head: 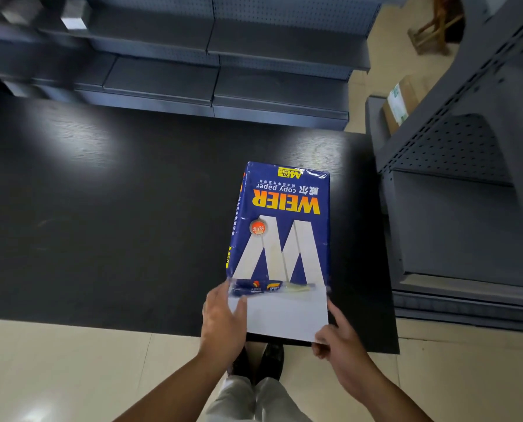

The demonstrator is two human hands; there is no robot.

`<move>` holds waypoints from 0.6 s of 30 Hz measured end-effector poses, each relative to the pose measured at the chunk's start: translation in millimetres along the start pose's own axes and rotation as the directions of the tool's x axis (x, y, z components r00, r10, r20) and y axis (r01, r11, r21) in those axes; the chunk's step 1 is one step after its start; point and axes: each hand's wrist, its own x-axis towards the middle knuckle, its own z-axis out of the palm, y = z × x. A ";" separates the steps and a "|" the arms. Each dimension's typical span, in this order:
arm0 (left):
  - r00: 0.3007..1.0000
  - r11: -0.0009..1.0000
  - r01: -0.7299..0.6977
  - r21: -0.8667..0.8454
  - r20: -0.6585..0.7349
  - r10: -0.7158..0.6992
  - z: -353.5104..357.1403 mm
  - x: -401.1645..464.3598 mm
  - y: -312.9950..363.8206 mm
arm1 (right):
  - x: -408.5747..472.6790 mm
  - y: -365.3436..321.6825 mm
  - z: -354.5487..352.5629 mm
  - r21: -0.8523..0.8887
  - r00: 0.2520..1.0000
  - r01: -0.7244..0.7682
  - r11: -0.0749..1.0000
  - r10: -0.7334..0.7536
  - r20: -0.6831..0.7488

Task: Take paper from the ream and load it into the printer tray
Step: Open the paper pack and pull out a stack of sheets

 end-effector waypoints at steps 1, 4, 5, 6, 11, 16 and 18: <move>0.999 0.999 0.039 -0.005 0.002 -0.039 -0.6 2.5 -0.2 | -1.6 -2.0 1.2 -0.044 1.000 0.009 0.999 -0.009 -0.010; 0.989 0.990 0.139 -0.017 0.052 -0.138 -1.4 6.9 -6.1 | -3.0 -11.4 8.4 -0.055 1.000 0.012 0.998 -0.014 -0.026; 0.988 0.990 0.141 -0.016 0.070 -0.140 -1.3 5.9 -9.0 | -2.2 -12.8 10.9 -0.063 0.998 0.023 0.998 -0.026 -0.060; 0.988 0.991 0.130 -0.016 0.086 -0.128 -1.0 3.7 -12.1 | -1.4 -13.1 13.0 -0.110 0.993 0.044 0.993 -0.056 -0.102; 0.981 0.996 0.089 -0.030 0.173 -0.083 -6.7 -13.3 -22.4 | -10.1 -1.0 16.9 -0.283 0.967 0.119 0.952 -0.176 -0.184; 0.955 0.985 0.092 -0.145 0.294 -0.046 -23.5 -43.8 -20.4 | -31.3 12.2 7.2 -0.233 0.977 0.086 0.969 -0.129 -0.172; 0.949 0.984 0.067 -0.164 0.315 -0.012 -28.3 -57.5 -21.2 | -41.0 18.2 5.3 -0.218 0.981 0.095 0.971 -0.128 -0.143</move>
